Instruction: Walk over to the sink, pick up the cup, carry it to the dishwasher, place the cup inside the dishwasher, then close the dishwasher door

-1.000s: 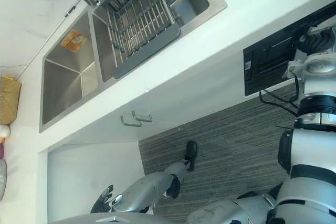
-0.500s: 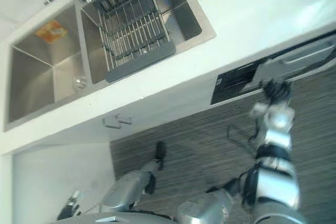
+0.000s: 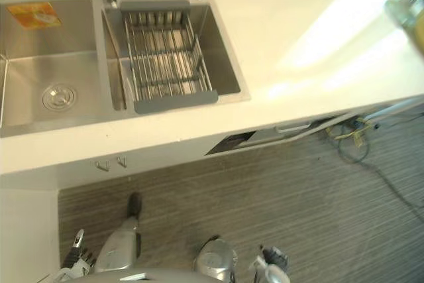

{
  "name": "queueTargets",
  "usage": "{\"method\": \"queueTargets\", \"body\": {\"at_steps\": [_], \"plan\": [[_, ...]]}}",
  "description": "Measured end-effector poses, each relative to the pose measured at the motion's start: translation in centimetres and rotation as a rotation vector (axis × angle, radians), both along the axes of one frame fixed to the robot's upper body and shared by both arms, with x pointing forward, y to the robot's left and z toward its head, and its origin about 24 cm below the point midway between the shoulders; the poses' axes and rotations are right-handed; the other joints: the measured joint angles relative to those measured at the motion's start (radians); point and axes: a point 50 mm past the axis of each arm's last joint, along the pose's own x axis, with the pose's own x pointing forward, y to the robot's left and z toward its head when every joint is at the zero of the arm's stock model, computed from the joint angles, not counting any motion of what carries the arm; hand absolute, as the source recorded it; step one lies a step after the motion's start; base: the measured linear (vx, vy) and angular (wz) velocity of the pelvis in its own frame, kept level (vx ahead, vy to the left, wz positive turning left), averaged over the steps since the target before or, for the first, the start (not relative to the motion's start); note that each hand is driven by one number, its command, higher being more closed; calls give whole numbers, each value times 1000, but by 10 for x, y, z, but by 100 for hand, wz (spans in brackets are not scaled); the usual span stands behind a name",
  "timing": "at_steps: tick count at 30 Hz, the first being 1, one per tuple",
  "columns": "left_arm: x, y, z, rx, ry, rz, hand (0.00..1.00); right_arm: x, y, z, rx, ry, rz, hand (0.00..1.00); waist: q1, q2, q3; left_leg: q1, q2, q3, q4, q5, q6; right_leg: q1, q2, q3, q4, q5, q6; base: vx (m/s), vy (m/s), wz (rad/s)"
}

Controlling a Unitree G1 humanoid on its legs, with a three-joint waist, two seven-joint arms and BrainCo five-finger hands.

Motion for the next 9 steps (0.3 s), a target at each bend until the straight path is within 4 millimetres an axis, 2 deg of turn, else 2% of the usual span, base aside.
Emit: {"method": "queueTargets", "body": {"at_steps": [1,2,3,5,9], "plan": [[7,6,3,39,2,-35,0,-12,17,-8,64,57,14,0,-11,8,-15,14,18,-57,-12,-5,4,-15,73,67,11,-162,61,11,25,93],[18,9,6,78,-16,-78,0,-18,34,-13,113,101,44,0,-17,12,-17,32,32,-92,-43,-4,5,-23,151,96,-23,-253,68,29,6,105],[22,9,7,95,-20,-95,0,-20,39,-14,129,114,50,0,-17,11,-18,38,34,-99,-60,-3,7,-33,177,105,-52,-280,72,41,-3,89],[30,-1,7,118,-8,-168,0,-18,35,-13,102,135,59,0,-16,18,-25,43,34,-94,-80,5,20,-87,236,142,-166,-314,93,36,-38,54],[32,-7,7,131,-15,-223,0,-10,35,-9,83,120,132,0,-20,16,-60,44,37,-74,-34,-2,8,-115,280,183,-249,-318,91,67,-95,43]]}}
